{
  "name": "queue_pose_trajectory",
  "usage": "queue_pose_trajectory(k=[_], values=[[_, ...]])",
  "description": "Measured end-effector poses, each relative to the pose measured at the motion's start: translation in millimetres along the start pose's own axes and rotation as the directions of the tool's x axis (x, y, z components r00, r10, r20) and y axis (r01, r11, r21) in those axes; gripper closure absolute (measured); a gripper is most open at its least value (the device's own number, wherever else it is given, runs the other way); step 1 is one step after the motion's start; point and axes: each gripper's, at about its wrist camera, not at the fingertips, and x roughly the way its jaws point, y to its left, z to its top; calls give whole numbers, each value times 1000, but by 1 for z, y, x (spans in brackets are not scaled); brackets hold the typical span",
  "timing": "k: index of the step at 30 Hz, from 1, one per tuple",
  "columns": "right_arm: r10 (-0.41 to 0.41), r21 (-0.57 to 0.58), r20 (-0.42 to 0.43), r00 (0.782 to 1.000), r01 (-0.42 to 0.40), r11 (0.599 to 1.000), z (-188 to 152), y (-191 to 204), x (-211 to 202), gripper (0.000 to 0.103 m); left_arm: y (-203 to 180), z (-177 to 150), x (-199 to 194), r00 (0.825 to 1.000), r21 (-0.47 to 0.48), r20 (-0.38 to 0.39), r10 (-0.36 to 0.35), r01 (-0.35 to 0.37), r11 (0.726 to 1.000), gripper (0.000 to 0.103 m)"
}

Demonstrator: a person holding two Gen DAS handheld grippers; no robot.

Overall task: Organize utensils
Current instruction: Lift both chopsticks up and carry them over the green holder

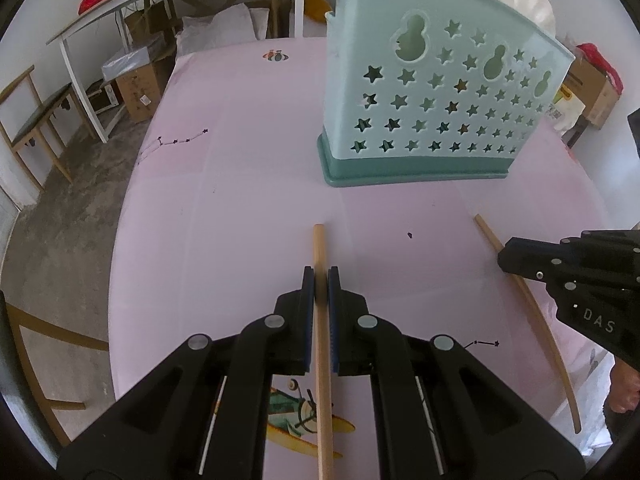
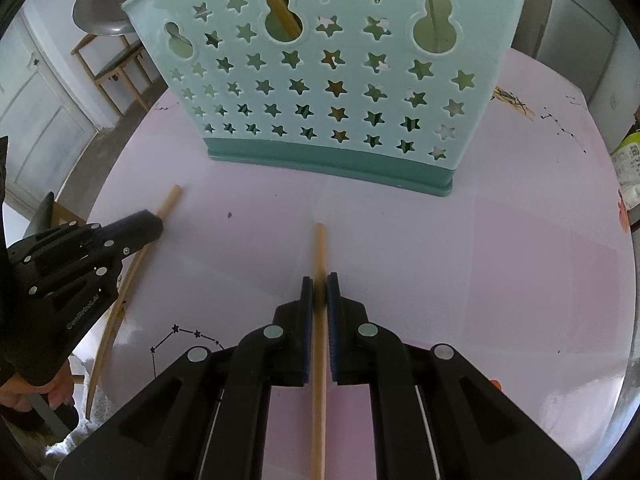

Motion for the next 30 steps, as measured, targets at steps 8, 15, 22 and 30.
queue_pose_trajectory(k=[8, 15, 22, 30], values=[[-6, 13, -6, 1000, 6, 1000, 2, 2, 0, 96, 1, 0, 1, 1000, 6, 13, 5, -5, 1000, 98], [13, 30, 19, 1000, -13, 999, 2, -1, -5, 96, -2, -1, 0, 999, 16, 29, 12, -13, 1000, 98], [16, 32, 91, 996, -19, 999, 6, -1, -33, 96, -1, 0, 1, 999, -1, 33, 11, -11, 1000, 98], [17, 63, 205, 979, -30, 998, 7, -8, -80, 97, 2, 1, 2, 999, -32, 41, -7, 8, 999, 98]])
